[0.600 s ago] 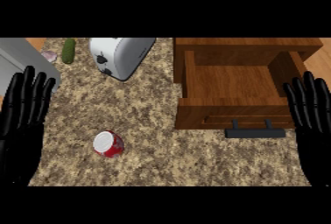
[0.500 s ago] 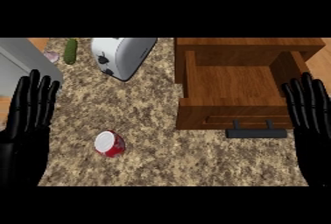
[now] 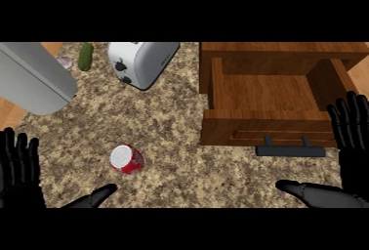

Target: Pick up the can, place it into the drawer and close the drawer

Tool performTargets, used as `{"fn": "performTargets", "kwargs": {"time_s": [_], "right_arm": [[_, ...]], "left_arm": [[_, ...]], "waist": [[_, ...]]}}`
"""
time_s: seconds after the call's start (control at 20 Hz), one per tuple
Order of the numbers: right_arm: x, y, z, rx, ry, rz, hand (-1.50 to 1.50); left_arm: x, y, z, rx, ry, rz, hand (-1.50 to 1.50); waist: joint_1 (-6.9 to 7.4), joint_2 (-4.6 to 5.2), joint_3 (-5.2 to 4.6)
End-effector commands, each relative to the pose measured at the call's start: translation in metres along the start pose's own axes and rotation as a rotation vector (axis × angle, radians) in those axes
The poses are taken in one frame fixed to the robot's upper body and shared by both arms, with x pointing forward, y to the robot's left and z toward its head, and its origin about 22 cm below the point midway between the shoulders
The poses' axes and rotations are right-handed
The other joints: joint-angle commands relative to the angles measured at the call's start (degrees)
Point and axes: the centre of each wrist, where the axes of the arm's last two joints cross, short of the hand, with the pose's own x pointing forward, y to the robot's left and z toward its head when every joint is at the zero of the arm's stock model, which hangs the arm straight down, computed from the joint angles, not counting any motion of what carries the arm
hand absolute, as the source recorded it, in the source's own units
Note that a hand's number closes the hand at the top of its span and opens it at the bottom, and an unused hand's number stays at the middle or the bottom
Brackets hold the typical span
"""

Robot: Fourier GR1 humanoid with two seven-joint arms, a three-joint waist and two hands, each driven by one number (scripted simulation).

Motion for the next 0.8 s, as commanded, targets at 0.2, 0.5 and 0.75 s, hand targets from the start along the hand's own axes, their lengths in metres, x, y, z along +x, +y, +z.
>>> {"fn": "performTargets", "kwargs": {"time_s": [0.2,0.5,0.75], "right_arm": [[0.000,-0.023,-0.002,-0.023,0.074,0.010,-1.50],[-0.002,-0.003,0.000,-0.030,0.063,0.013,-1.50],[0.012,-0.032,-0.001,-0.023,0.054,0.012,-1.50]], "left_arm": [[0.013,-0.028,0.046,0.136,0.083,-0.008,-1.50],[0.022,-0.023,0.048,0.118,0.117,-0.026,-1.50],[0.005,-0.048,0.020,0.102,0.144,-0.013,-1.50]], "waist": [[-0.90,0.08,0.07],[-0.75,0.07,0.02],[-1.13,0.15,0.02]]}}
